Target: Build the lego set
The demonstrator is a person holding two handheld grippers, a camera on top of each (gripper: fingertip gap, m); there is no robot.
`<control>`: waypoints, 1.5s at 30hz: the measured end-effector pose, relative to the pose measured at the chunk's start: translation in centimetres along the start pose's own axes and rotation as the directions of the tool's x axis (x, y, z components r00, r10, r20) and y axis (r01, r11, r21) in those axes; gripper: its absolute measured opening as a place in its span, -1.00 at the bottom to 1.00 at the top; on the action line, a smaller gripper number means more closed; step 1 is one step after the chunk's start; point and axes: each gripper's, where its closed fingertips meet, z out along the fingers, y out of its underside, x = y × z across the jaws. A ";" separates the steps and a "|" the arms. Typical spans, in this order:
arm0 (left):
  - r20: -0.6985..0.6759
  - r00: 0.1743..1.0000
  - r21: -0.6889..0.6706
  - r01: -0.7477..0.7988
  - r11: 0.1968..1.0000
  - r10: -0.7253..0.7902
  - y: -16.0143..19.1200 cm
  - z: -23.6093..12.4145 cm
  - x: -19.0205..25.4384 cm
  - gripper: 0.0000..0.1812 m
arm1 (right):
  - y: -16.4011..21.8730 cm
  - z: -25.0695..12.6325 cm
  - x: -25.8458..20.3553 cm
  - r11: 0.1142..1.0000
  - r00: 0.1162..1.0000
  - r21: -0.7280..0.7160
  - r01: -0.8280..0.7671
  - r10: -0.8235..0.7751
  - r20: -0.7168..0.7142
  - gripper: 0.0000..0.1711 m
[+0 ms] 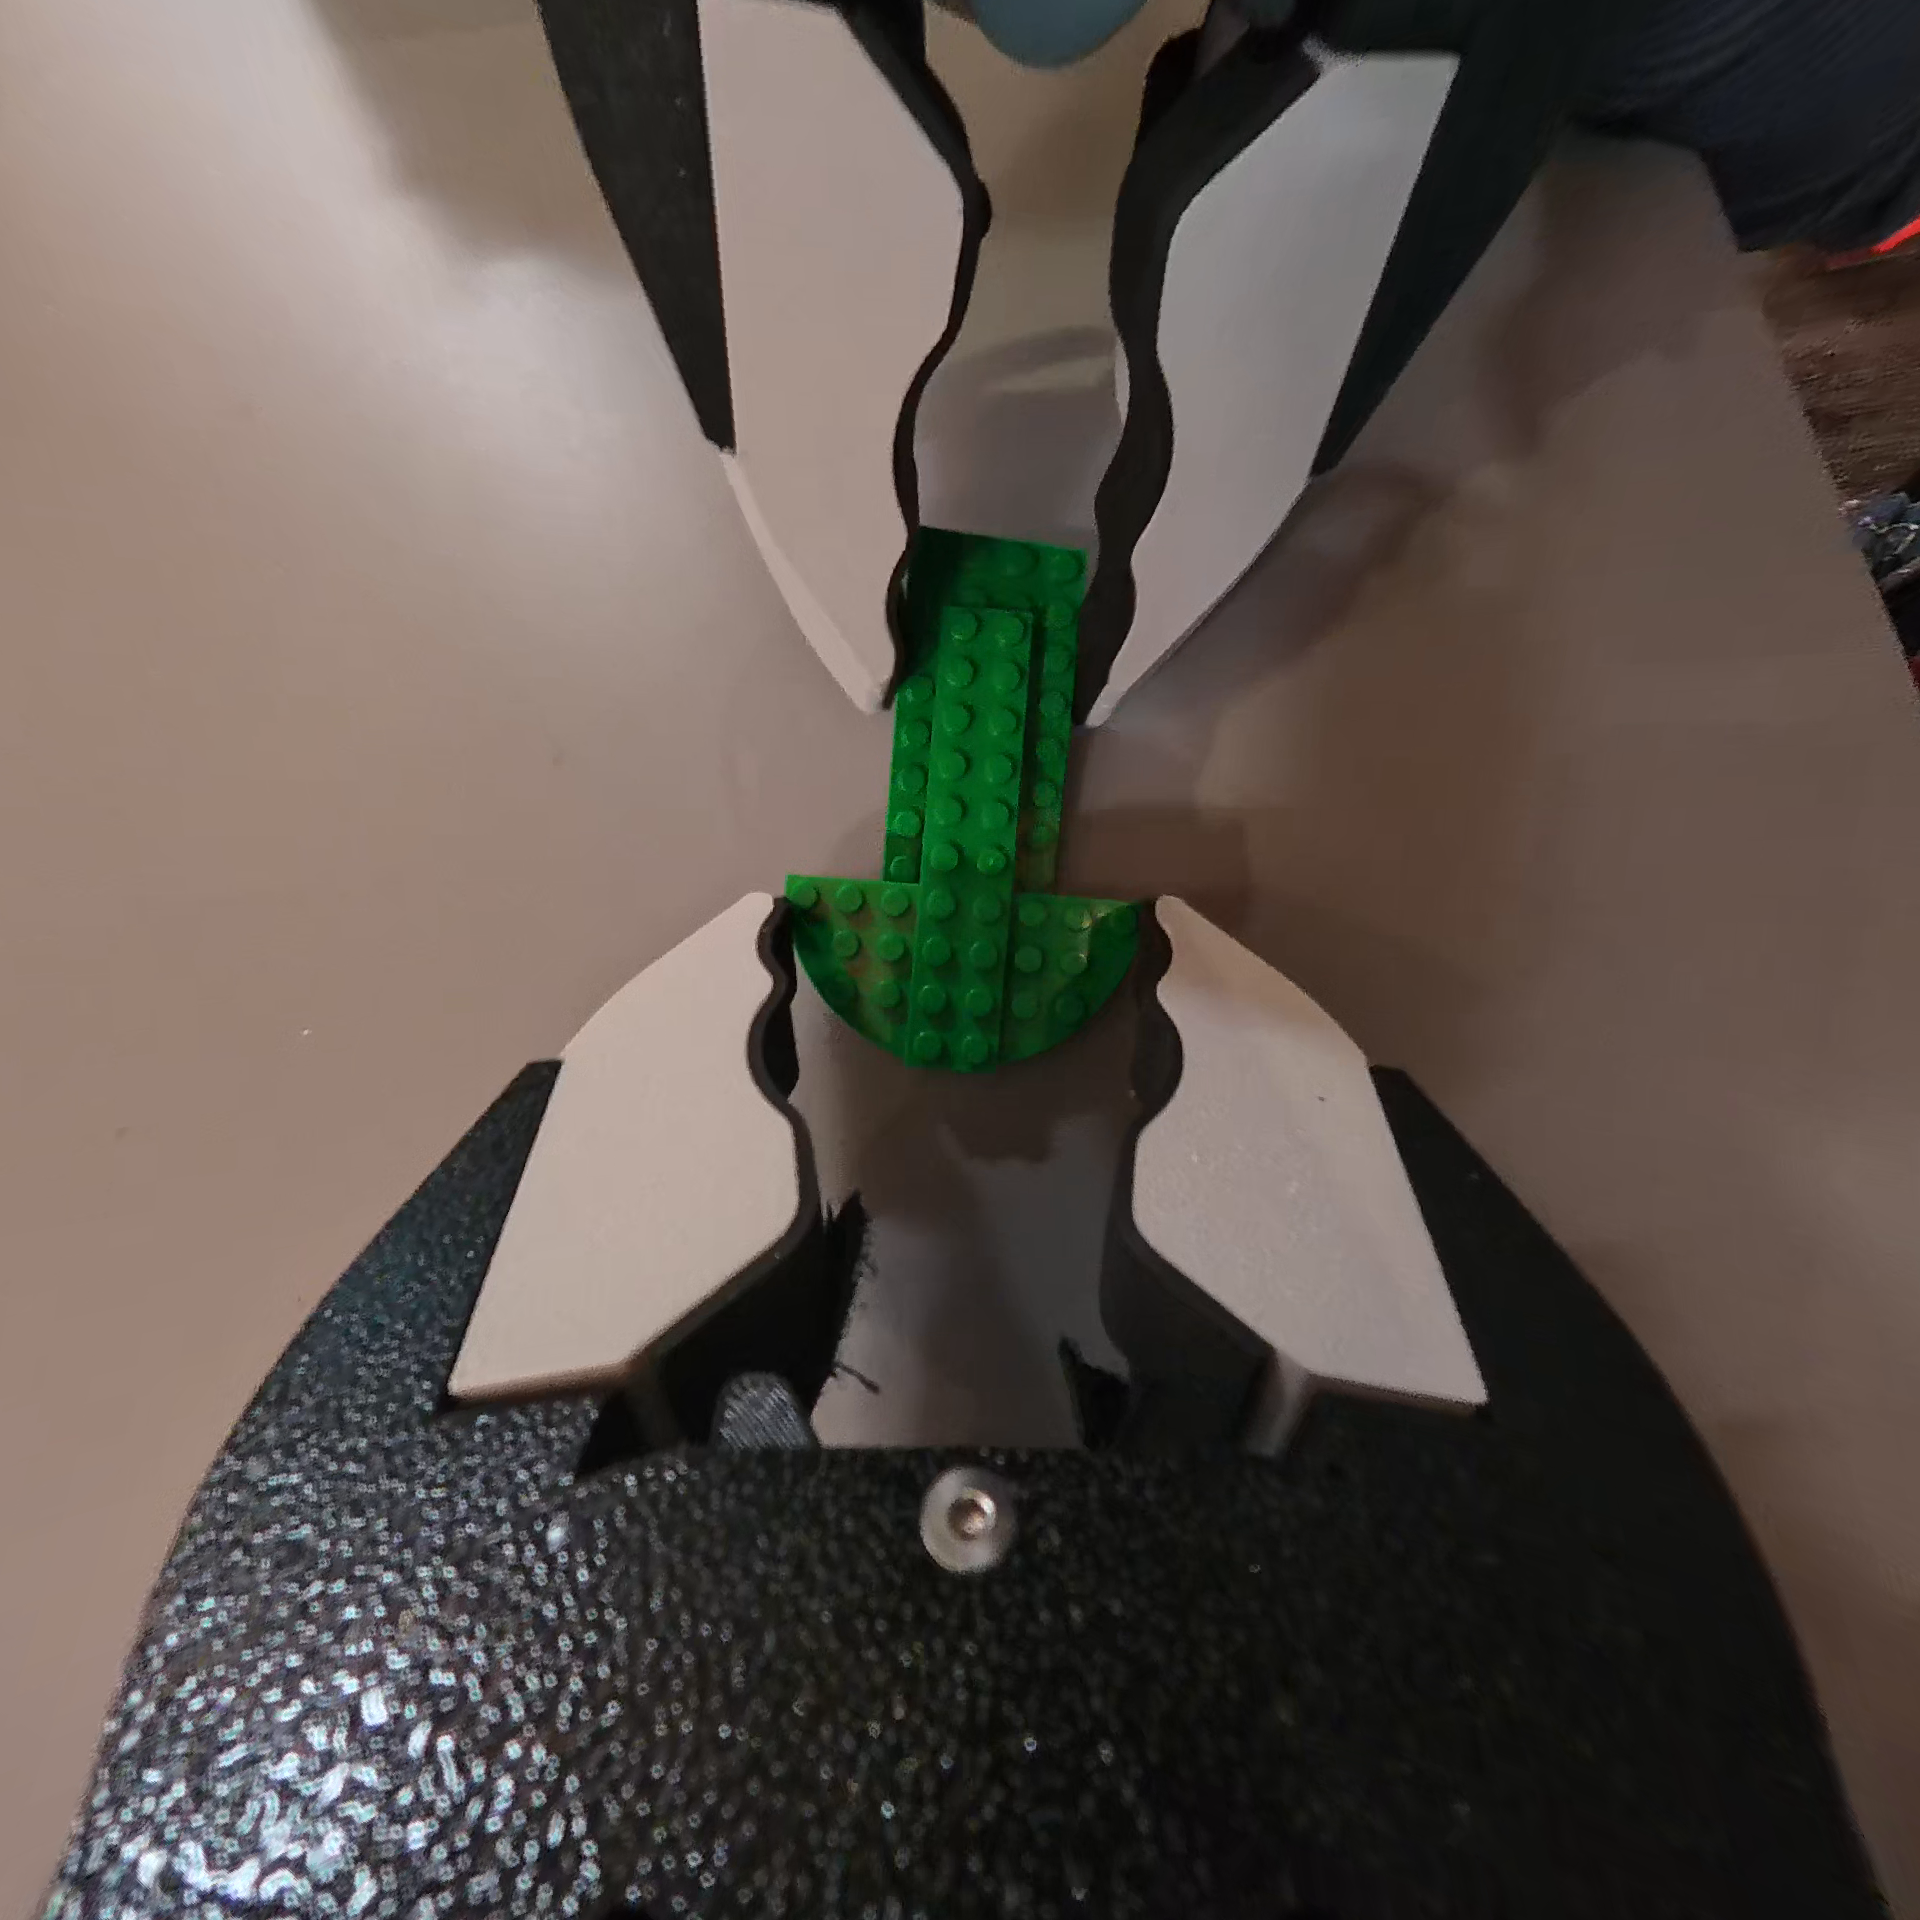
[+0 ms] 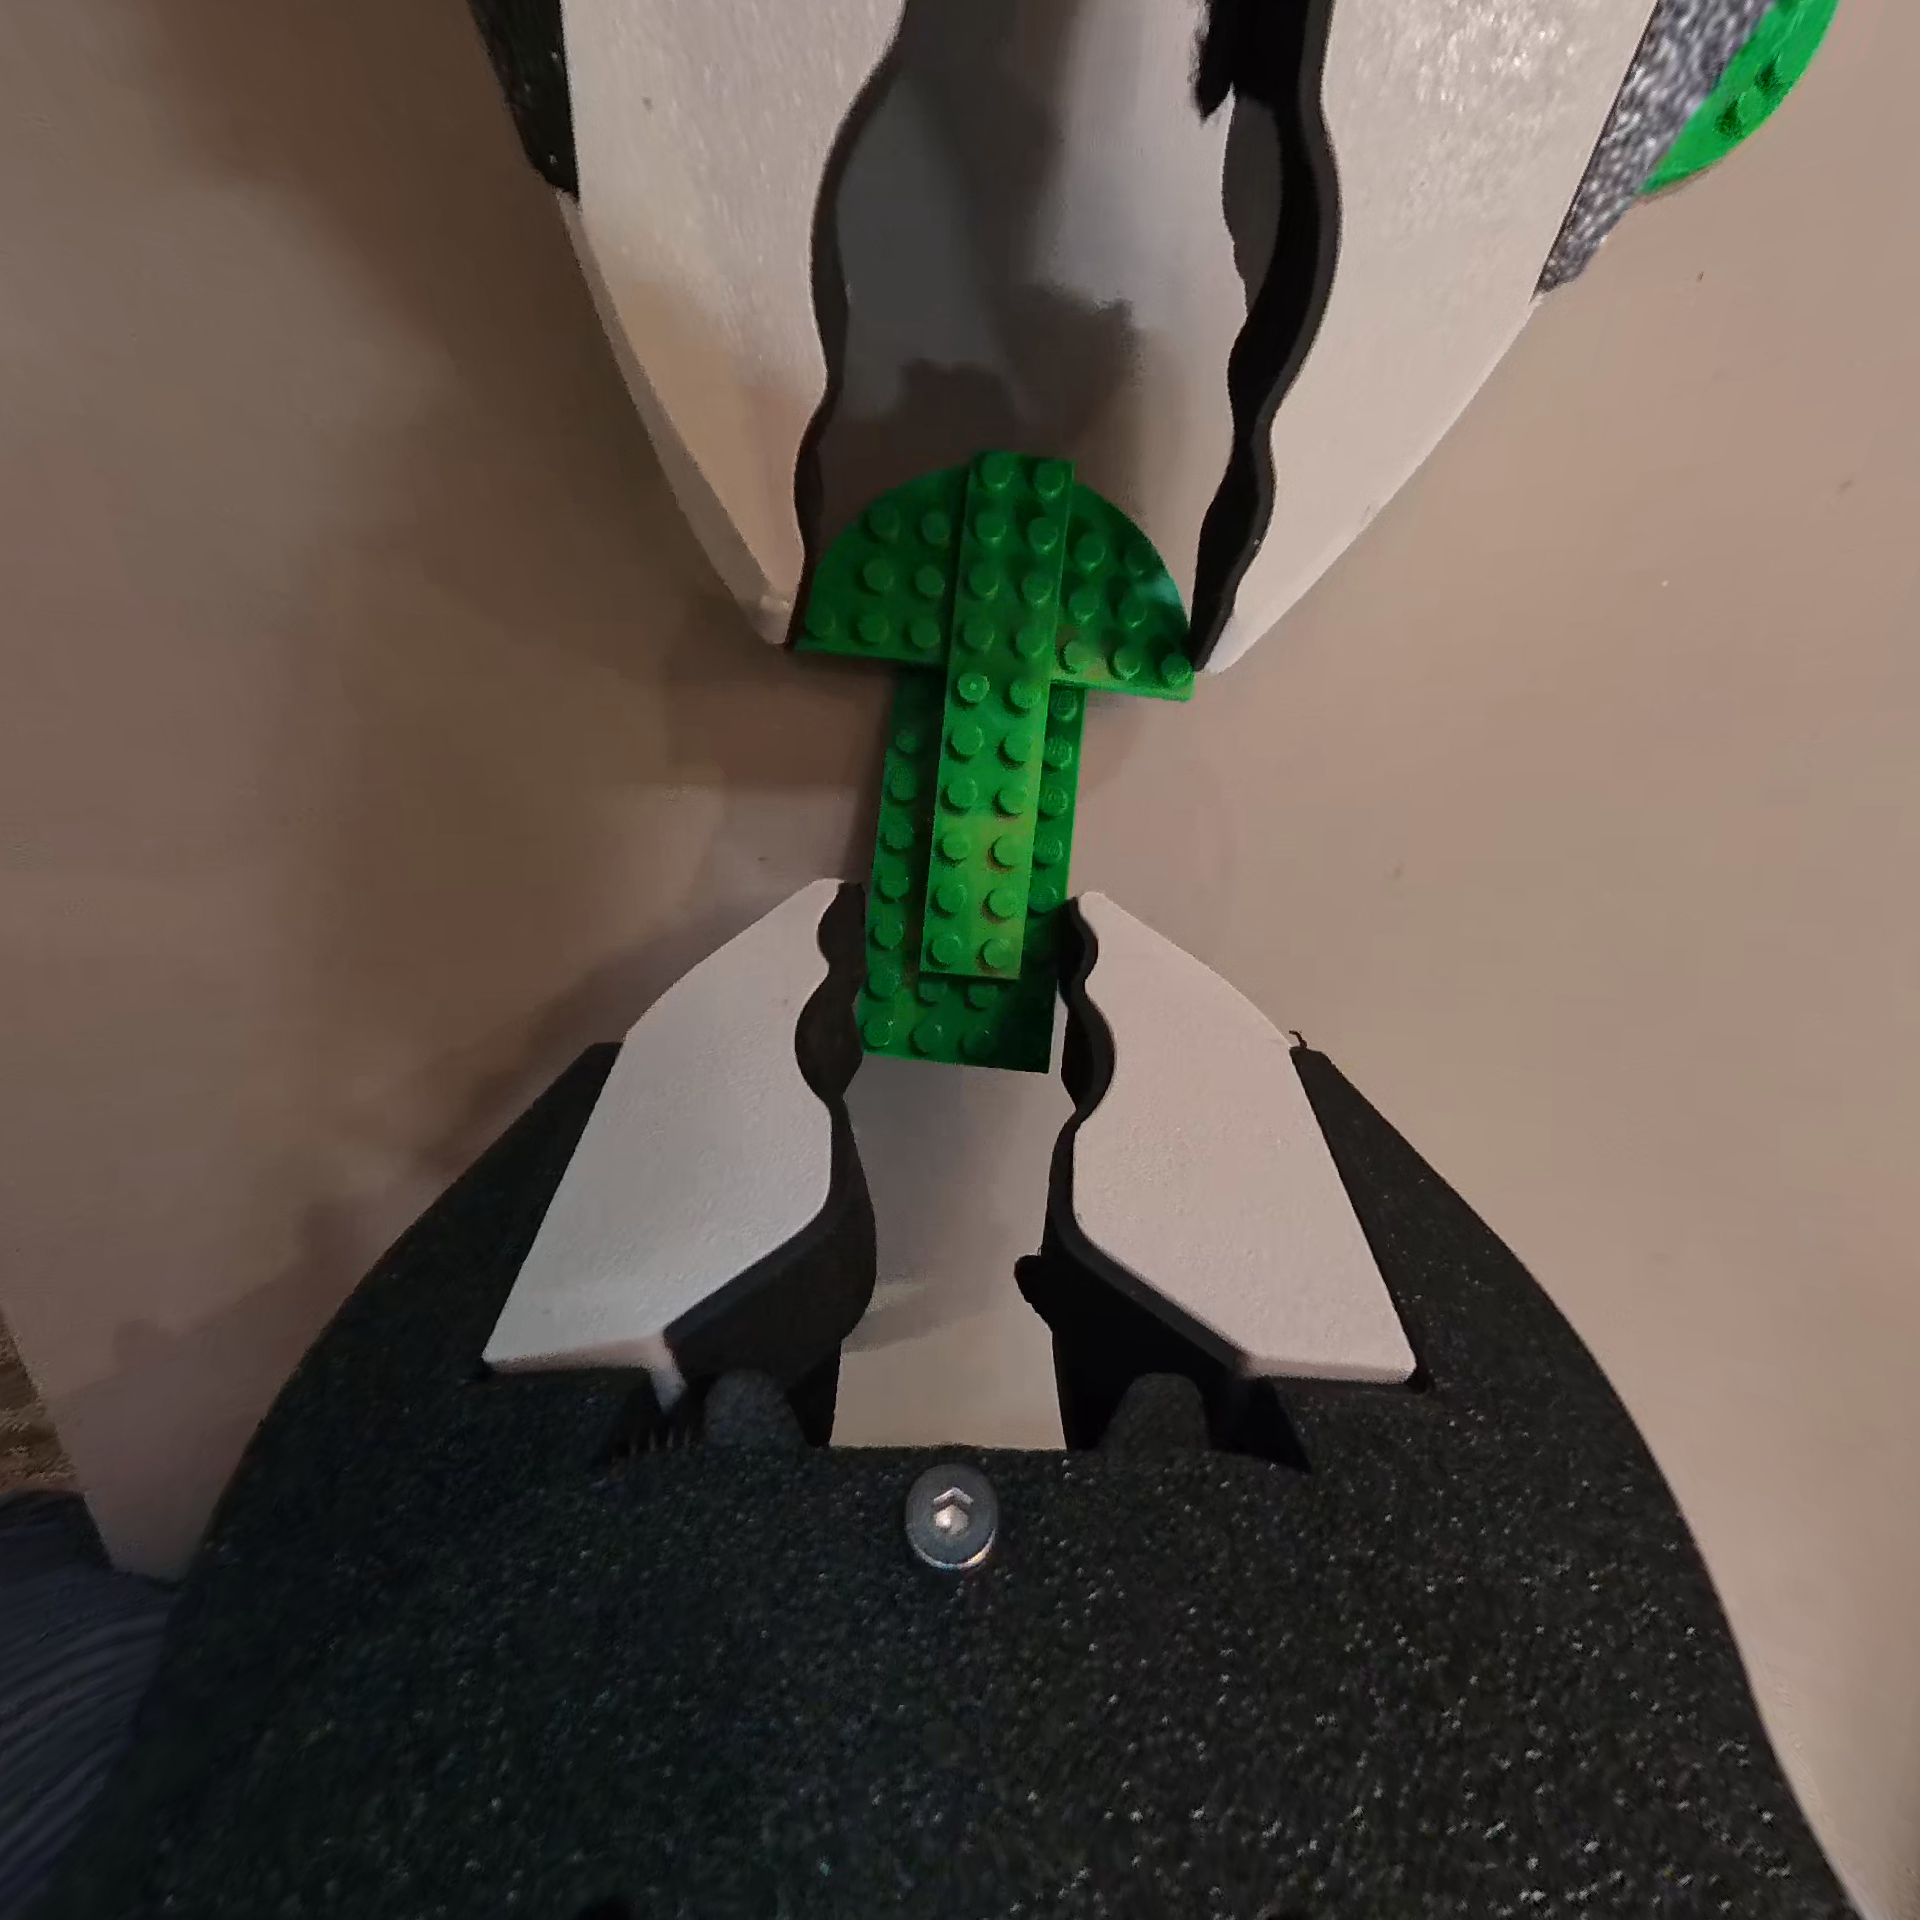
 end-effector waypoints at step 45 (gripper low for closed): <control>-0.037 0.999 -0.081 0.025 0.996 -0.028 0.9 0.5 0.2 -0.31 | -0.5 -0.4 0.4 0.971 0.988 0.211 -0.109 0.082 0.133 -0.50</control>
